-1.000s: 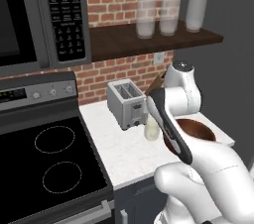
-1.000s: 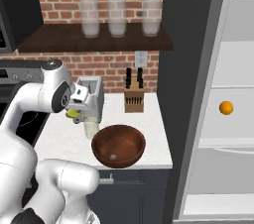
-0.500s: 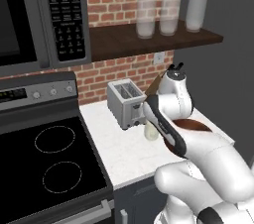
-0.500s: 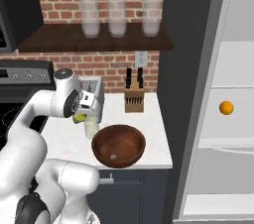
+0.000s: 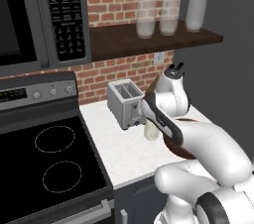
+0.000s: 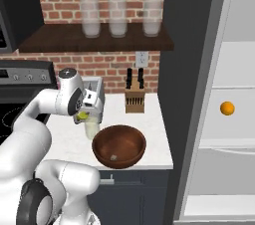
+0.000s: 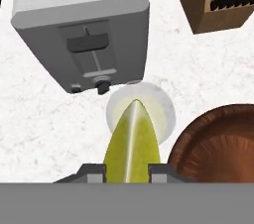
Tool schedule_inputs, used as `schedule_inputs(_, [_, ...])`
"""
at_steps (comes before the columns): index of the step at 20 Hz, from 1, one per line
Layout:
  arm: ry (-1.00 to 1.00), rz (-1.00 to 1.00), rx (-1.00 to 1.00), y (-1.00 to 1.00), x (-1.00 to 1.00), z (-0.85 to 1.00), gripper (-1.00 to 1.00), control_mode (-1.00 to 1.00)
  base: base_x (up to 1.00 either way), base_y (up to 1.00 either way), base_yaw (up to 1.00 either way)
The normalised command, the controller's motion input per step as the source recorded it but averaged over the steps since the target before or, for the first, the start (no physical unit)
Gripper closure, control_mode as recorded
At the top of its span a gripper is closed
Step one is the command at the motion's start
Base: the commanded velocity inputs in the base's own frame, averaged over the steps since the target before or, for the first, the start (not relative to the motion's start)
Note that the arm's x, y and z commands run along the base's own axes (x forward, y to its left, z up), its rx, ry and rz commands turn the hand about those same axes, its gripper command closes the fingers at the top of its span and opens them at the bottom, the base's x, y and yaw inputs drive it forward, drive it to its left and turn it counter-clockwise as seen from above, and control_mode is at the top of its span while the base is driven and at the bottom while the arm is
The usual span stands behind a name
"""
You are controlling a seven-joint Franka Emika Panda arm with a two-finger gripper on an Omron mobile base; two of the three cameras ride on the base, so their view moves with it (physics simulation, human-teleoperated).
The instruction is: Grab a lemon wedge from the fridge and one ice cube from the ice bowl, and put them in the glass of lemonade.
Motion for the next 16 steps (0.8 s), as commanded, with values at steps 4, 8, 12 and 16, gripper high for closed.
schedule_inputs(4, [0.0, 0.0, 0.0, 0.0, 0.2, 0.0, 1.0, -1.0, 0.0, 0.0, 0.0])
schedule_inputs(8, [0.0, 0.0, 0.0, 0.0, 0.11, 0.0, 1.0, -1.0, 0.0, 0.0, 0.0])
schedule_inputs(12, [0.0, 0.0, 0.0, 0.0, 0.05, 0.0, 1.0, -1.0, 0.0, 0.0, 0.0])
schedule_inputs(16, [0.0, 0.0, 0.0, 0.0, 0.11, 0.0, 1.0, -1.0, 0.0, 0.0, 0.0])
